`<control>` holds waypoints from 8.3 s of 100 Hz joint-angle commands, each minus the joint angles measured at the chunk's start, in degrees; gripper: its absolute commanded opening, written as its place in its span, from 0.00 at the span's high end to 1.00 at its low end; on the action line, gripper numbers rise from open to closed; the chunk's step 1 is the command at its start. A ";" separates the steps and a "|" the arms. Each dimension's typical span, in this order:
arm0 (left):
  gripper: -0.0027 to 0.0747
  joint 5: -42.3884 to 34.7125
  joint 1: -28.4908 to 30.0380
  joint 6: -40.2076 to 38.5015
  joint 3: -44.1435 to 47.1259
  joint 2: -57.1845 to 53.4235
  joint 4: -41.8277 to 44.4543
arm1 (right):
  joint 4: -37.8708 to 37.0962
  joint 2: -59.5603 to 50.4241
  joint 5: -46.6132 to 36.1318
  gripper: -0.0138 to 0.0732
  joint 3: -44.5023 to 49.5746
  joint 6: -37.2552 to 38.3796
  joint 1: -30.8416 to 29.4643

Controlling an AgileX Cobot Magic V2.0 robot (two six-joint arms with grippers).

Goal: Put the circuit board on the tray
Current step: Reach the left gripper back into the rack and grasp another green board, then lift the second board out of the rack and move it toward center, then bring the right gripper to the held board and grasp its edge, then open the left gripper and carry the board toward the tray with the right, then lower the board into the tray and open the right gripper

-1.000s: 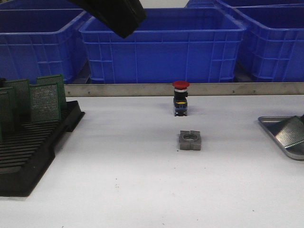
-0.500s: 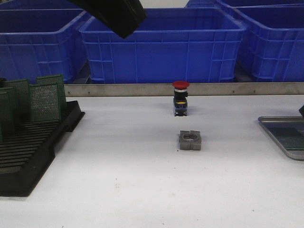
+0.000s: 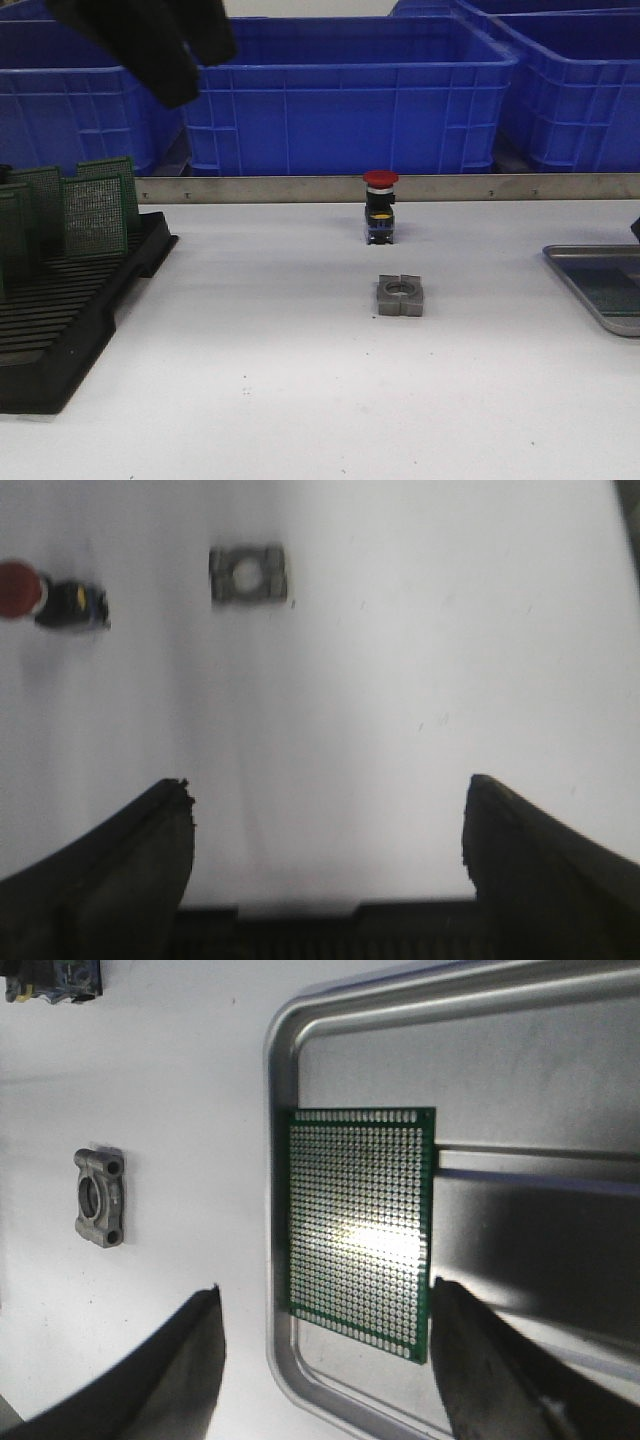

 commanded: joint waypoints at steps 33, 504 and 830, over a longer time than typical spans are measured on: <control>0.29 -2.91 13.22 0.24 -1.87 -0.19 5.56 | 2.14 -3.42 2.20 0.29 -1.28 -0.25 -0.35; 0.99 1.95 -9.47 -9.12 -14.61 16.90 -19.94 | 12.39 -7.35 14.64 0.29 -1.28 -25.32 6.53; 0.11 1.87 -9.47 -9.12 -14.61 16.90 -21.33 | -5.64 -7.90 8.41 0.92 -4.63 -0.45 2.37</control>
